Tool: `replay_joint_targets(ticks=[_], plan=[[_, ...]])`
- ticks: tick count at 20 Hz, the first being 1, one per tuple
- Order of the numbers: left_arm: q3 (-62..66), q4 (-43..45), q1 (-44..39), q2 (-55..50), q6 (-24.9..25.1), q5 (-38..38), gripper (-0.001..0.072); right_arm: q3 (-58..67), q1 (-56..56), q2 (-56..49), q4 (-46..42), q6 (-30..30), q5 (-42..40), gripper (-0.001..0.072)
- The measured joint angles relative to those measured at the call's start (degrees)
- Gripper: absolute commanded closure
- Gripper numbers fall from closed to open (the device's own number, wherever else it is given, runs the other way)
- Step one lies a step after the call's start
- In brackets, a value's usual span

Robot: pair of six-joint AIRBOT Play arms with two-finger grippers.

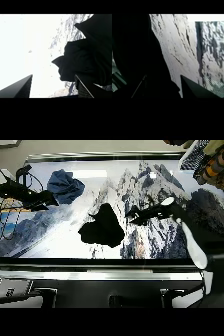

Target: Fold the clothes and pants, and hang the long-sleeved shirts on hangers.

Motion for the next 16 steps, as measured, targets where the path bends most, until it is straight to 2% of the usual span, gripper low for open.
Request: replay_joint_targets(ticks=[6, 7, 9, 10, 13, 16], plan=[[0.0, 0.1, 0.2, -1.4, -1.7, -0.7, 0.0096, 0.0, 6.4, -4.1, 7.6, -2.3, -9.8, 0.024], [0.0, 0.1, 0.2, -1.5, -1.7, -0.7, 0.0096, 0.0, 7.3, -4.3, 8.5, -2.4, -11.6, 0.0303], [0.0, 0.1, 0.2, -1.8, -1.8, -0.7, 0.0093, 0.0, 8.7, -4.5, 9.6, -2.4, -14.5, 0.052], [-0.1, 0.1, 0.2, -1.9, -1.9, -0.8, 0.0092, 0.0, 9.3, -4.6, 9.9, -2.5, -15.5, 0.0694], [-1.7, 0.1, 0.5, -2.0, -1.9, -0.8, 0.0092, 0.0, 10.2, -4.7, 10.2, -3.0, -17.4, 0.0686], [-8.6, -1.4, 1.1, -1.6, 0.3, 2.0, 0.0092, 0.0, 10.5, -3.5, 7.8, -2.2, -18.1, 0.0686]])
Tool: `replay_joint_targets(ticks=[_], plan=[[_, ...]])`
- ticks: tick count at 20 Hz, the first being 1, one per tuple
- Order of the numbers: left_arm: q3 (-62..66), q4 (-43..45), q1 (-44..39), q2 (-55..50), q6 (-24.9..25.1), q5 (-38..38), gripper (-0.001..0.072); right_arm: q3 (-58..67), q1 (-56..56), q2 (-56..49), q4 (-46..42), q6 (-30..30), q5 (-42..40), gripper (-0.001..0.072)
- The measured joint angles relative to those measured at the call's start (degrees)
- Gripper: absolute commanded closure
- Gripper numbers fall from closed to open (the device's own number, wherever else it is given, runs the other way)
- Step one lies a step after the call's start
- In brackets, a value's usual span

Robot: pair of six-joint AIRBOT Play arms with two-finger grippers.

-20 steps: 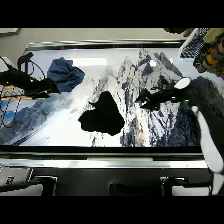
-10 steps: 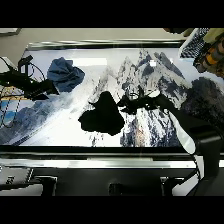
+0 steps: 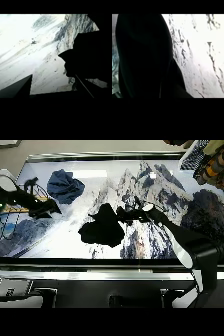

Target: Fold the clothes and pants, and hang the long-sleeved shirts on hangers.

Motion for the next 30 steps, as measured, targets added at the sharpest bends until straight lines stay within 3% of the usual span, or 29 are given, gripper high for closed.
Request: replay_joint_targets(ticks=[9, 19, 21, 22, 24, 30], plan=[[-25.6, -23.2, -0.8, -2.5, 15.1, 21.6, 0.0106, 0.0, 0.2, 5.3, -16.6, 7.5, 6.2, 0.0686], [-28.9, -31.7, -2.8, -5.7, 18.6, 32.9, 0.0127, 0.0, 0.2, 7.1, -18.9, 8.9, 10.9, 0.0686], [-29.0, -31.8, -3.6, -6.3, 18.7, 34.8, 0.0469, 0.0, 0.2, 7.4, -19.1, 9.0, 11.1, 0.0686], [-29.1, -31.5, -4.0, -6.5, 18.7, 35.2, 0.058, 0.0, 0.2, 7.5, -19.0, 9.0, 11.2, 0.0686], [-29.1, -31.5, -4.8, -7.0, 18.7, 36.0, 0.0689, 0.0, 0.2, 7.5, -19.1, 9.2, 11.6, 0.0686], [-28.0, -32.2, -4.5, -5.6, 19.4, 35.4, 0.0692, 0.0, 0.2, 9.7, -20.8, 9.1, 11.4, 0.0688]])
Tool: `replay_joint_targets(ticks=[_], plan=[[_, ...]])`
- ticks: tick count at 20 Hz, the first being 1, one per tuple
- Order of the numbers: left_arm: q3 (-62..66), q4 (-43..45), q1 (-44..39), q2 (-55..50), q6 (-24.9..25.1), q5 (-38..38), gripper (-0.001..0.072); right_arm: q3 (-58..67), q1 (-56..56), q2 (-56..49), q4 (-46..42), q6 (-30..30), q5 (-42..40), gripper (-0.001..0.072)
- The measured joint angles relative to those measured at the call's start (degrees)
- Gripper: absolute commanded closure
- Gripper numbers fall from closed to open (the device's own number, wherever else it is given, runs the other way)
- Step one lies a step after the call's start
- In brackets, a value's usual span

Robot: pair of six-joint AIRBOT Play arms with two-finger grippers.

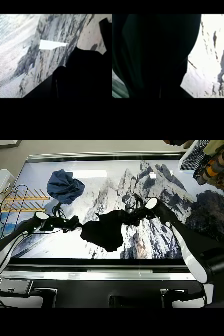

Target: Fold the clothes and pants, and hang the long-sleeved shirts on hangers.

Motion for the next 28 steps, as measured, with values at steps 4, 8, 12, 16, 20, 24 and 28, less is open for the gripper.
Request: replay_joint_targets(ticks=[4, 8, 12, 16, 20, 24, 28], plan=[[4.6, 1.5, 3.9, 6.3, 0.6, -3.2, 0.0692, 0.0, 0.0, 8.2, -8.1, 0.0, -3.7, 0.0688], [11.8, 6.1, 8.3, 16.2, -2.8, -6.0, 0.0692, 0.0, 0.0, 22.3, -19.8, 2.1, -9.0, 0.0687], [18.8, 10.6, 11.3, 28.0, -10.1, -7.3, 0.0692, 0.0, 0.0, 37.7, -28.9, 5.9, -13.2, 0.0687], [22.2, 12.7, 12.2, 39.6, -14.9, -7.9, 0.0691, 0.0, 0.0, 50.8, -30.8, 8.4, -13.6, 0.0687], [23.1, 16.4, 12.5, 49.1, -19.2, -8.1, 0.0691, 0.1, 0.0, 60.5, -30.9, 10.8, -11.2, 0.0687], [23.2, 21.5, 12.5, 53.0, -23.0, -8.5, 0.0691, 0.1, 0.0, 64.0, -32.1, 14.2, -9.2, 0.0686], [20.7, 23.4, 11.9, 49.9, -24.0, -11.4, 0.0691, 0.0, 0.0, 56.7, -37.2, 18.6, -5.4, 0.0686]])
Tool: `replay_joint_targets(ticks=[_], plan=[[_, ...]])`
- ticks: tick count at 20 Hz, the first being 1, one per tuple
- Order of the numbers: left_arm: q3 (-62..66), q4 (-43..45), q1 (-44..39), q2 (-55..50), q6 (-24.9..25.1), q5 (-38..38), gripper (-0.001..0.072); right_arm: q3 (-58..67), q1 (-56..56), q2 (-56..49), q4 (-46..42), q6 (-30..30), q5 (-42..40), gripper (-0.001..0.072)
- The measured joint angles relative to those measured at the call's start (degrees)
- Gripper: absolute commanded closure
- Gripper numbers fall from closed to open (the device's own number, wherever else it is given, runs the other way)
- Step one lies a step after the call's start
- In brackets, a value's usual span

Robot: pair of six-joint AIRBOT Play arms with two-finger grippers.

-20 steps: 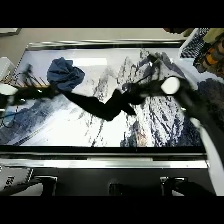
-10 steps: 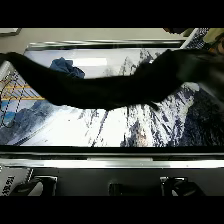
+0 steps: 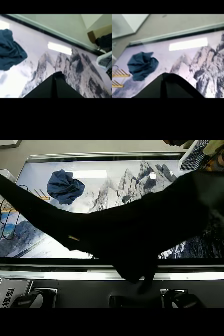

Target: Fold the clothes and pants, and hang the long-sleeved shirts on hangers.

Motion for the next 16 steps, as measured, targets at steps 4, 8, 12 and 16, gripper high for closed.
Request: replay_joint_targets(ticks=[4, 8, 12, 16], plan=[[-5.9, 0.6, -1.4, -9.1, 0.1, 0.2, 0.0691, -0.1, 0.0, -18.4, -2.4, 6.6, 0.2, 0.0686], [-9.6, 0.8, -3.2, -22.5, 0.1, 8.0, 0.0691, -0.1, 0.0, -38.2, 3.3, 12.4, -4.7, 0.0686], [-10.7, 0.7, -6.2, -35.4, 0.2, 17.4, 0.069, -0.1, 0.0, -50.7, 11.3, 14.4, -8.3, 0.0685], [-11.0, 0.6, -9.2, -43.9, 0.2, 20.4, 0.069, -0.1, 0.0, -55.3, 14.2, 15.1, -9.6, 0.0367]])
